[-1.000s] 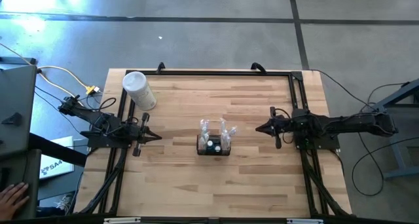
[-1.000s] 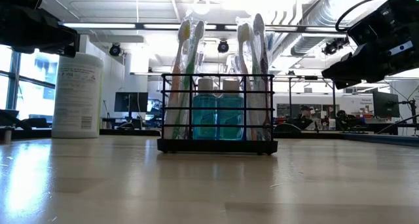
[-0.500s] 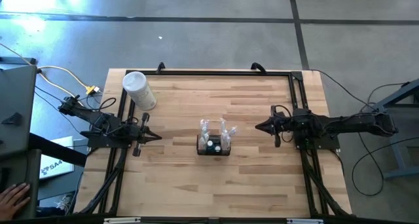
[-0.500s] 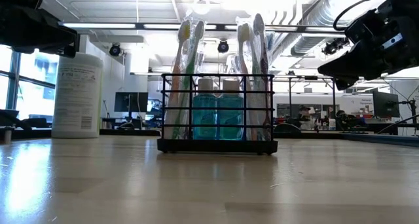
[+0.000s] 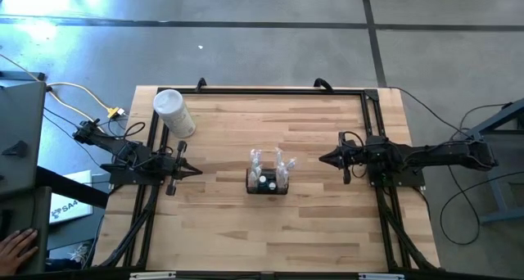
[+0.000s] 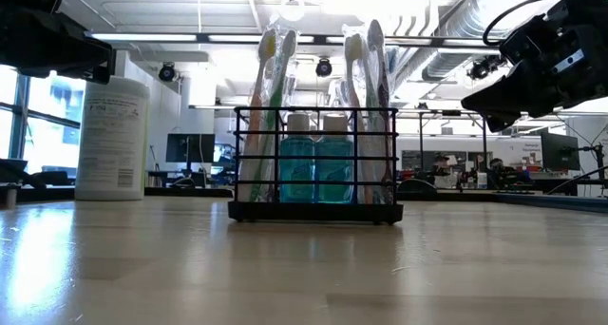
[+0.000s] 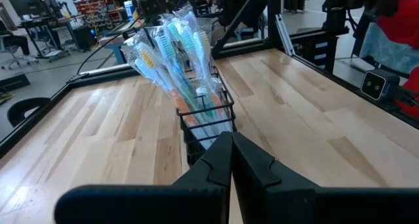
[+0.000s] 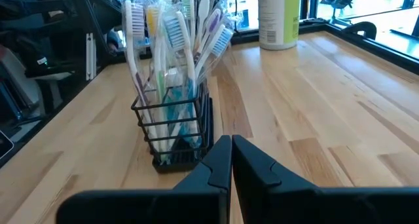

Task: Pick & Place toothbrushing station
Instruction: Return to Home Position

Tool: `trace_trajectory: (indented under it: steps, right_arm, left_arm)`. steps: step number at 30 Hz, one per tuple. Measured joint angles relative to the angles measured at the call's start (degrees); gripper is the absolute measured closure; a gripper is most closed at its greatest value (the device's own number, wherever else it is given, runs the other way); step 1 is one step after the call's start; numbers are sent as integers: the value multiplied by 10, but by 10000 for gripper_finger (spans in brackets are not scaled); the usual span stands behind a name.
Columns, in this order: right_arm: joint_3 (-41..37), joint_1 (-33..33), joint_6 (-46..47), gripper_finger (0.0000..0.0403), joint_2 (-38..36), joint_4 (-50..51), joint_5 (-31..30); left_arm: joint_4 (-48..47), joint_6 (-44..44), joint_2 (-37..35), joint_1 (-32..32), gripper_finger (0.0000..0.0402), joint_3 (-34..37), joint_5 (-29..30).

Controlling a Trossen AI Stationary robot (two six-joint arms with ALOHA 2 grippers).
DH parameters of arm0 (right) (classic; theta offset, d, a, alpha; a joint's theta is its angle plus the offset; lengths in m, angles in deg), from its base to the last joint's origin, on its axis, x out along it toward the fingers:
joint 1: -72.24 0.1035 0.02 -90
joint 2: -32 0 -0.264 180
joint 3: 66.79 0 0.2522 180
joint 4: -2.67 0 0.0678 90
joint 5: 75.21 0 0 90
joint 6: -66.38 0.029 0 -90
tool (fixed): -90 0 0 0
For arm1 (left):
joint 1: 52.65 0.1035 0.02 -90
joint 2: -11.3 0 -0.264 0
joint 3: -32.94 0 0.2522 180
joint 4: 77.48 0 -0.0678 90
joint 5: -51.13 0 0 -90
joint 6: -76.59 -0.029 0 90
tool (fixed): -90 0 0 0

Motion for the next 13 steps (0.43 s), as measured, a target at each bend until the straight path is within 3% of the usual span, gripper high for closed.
trace_trajectory:
  steps: [13]
  right_arm:
    - [0,39,0,398,4,0,-2]
  left_arm:
    - [0,0,0,0,396,0,0]
